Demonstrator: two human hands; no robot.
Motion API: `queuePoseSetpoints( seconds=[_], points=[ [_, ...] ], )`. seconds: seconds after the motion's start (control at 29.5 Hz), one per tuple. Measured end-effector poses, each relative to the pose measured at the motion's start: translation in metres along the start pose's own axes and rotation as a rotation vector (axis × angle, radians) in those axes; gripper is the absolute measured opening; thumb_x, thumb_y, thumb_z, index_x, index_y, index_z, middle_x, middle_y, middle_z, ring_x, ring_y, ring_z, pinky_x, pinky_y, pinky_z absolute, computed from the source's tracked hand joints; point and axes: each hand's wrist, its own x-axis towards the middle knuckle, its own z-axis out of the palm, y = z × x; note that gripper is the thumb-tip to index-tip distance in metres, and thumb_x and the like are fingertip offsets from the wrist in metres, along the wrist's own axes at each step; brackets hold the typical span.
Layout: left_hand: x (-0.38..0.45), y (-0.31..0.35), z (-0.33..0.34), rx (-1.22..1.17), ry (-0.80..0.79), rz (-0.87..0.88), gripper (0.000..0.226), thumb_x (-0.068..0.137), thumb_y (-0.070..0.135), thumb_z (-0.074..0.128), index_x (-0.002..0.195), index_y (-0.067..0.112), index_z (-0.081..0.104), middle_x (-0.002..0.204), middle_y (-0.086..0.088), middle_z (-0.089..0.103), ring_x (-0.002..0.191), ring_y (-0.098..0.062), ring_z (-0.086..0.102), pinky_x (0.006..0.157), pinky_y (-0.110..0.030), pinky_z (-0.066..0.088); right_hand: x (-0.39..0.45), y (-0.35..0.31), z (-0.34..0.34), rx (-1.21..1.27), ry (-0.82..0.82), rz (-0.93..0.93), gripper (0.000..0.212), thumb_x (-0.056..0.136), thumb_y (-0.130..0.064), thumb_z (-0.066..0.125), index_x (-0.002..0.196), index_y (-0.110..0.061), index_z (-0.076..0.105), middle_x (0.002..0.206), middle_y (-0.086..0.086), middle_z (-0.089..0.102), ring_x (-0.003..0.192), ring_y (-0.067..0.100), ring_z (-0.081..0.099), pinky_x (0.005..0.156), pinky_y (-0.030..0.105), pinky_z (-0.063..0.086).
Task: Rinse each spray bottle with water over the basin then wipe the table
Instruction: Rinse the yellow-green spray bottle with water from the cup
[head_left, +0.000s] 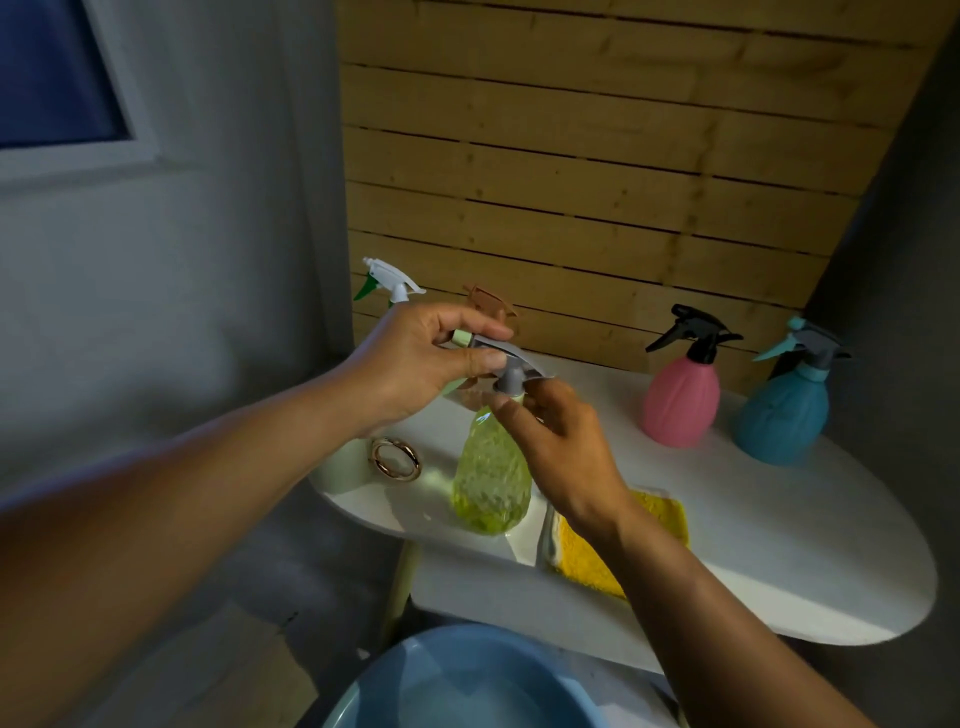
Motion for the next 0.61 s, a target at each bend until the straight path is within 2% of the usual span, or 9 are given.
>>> queuePoseSetpoints(
  seconds=[0.1, 0.17, 0.24, 0.31, 0.34, 0.41, 0.44, 0.54, 0.61],
  points=[
    [0.0, 0.001, 0.002, 0.011, 0.001, -0.006, 0.023, 0.086, 0.01, 0.079, 0.106, 0.02, 0.078, 0.094, 0.006, 0.078, 0.084, -0.007, 0.074, 0.076, -0.029, 0.061, -0.006, 0.002, 0.008, 0.025, 0.086, 0.017, 0.027, 0.09, -0.048, 0.071, 0.099, -0.028, 0.055, 0.087, -0.015, 0.059, 0.076, -0.002, 0.058, 0.067, 0.021, 0.047],
    [0.001, 0.001, 0.001, 0.001, 0.008, -0.006, 0.023, 0.085, 0.011, 0.08, 0.105, 0.022, 0.078, 0.103, 0.002, 0.078, 0.094, -0.016, 0.076, 0.087, -0.041, 0.062, -0.009, 0.006, 0.011, -0.039, 0.065, -0.063, 0.018, 0.099, -0.046, 0.06, 0.091, -0.033, 0.049, 0.08, -0.017, 0.049, 0.072, 0.002, 0.05, 0.067, 0.024, 0.04],
    [0.001, 0.001, 0.001, 0.012, 0.006, -0.002, 0.023, 0.085, 0.011, 0.081, 0.104, 0.024, 0.079, 0.105, 0.001, 0.078, 0.095, -0.019, 0.076, 0.092, -0.046, 0.061, -0.01, 0.014, 0.013, -0.045, 0.054, -0.101, 0.018, 0.103, -0.039, 0.055, 0.086, -0.036, 0.048, 0.081, -0.016, 0.046, 0.075, 0.003, 0.046, 0.072, 0.029, 0.038],
    [0.001, 0.0, 0.001, 0.028, 0.004, 0.001, 0.023, 0.085, 0.012, 0.081, 0.105, 0.023, 0.078, 0.103, 0.001, 0.078, 0.094, -0.019, 0.076, 0.09, -0.047, 0.062, -0.006, 0.015, 0.013, 0.034, 0.083, -0.08, 0.012, 0.098, -0.039, 0.065, 0.093, -0.032, 0.055, 0.088, -0.013, 0.059, 0.082, 0.006, 0.057, 0.074, 0.035, 0.047],
    [0.001, 0.0, 0.001, 0.034, -0.001, 0.0, 0.023, 0.085, 0.013, 0.081, 0.106, 0.023, 0.078, 0.103, 0.002, 0.078, 0.094, -0.017, 0.076, 0.089, -0.045, 0.062, -0.004, 0.012, 0.014, 0.092, 0.104, -0.035, 0.021, 0.092, -0.04, 0.072, 0.099, -0.027, 0.058, 0.093, -0.009, 0.065, 0.086, 0.007, 0.063, 0.076, 0.037, 0.052],
    [0.001, 0.002, 0.001, 0.046, -0.018, 0.005, 0.024, 0.085, 0.014, 0.081, 0.107, 0.024, 0.078, 0.1, 0.007, 0.078, 0.092, -0.012, 0.075, 0.09, -0.041, 0.062, -0.003, 0.006, 0.017, 0.18, 0.133, 0.046, 0.038, 0.083, -0.039, 0.082, 0.103, -0.021, 0.055, 0.096, -0.008, 0.066, 0.085, 0.003, 0.065, 0.076, 0.032, 0.055],
    [0.001, 0.002, 0.0, 0.048, -0.017, 0.004, 0.024, 0.085, 0.015, 0.081, 0.107, 0.024, 0.078, 0.099, 0.008, 0.077, 0.091, -0.009, 0.074, 0.09, -0.039, 0.062, -0.005, 0.005, 0.018, 0.172, 0.126, 0.044, 0.038, 0.085, -0.041, 0.08, 0.103, -0.021, 0.053, 0.096, -0.009, 0.064, 0.084, 0.001, 0.063, 0.075, 0.029, 0.053],
    [0.001, 0.001, 0.0, 0.041, -0.023, 0.011, 0.024, 0.085, 0.014, 0.081, 0.108, 0.022, 0.078, 0.097, 0.01, 0.077, 0.09, -0.007, 0.074, 0.09, -0.035, 0.061, -0.013, 0.011, 0.017, 0.075, 0.062, -0.053, 0.013, 0.101, -0.039, 0.059, 0.098, -0.029, 0.052, 0.09, -0.017, 0.056, 0.081, 0.001, 0.053, 0.075, 0.027, 0.044],
    [0.003, 0.0, -0.001, 0.047, -0.023, 0.021, 0.024, 0.085, 0.016, 0.082, 0.107, 0.025, 0.079, 0.1, 0.009, 0.077, 0.093, -0.008, 0.074, 0.09, -0.036, 0.061, -0.011, 0.013, 0.013, 0.079, 0.053, -0.082, 0.011, 0.103, -0.034, 0.057, 0.093, -0.028, 0.055, 0.086, -0.014, 0.055, 0.079, 0.004, 0.051, 0.074, 0.03, 0.042]
  ],
)
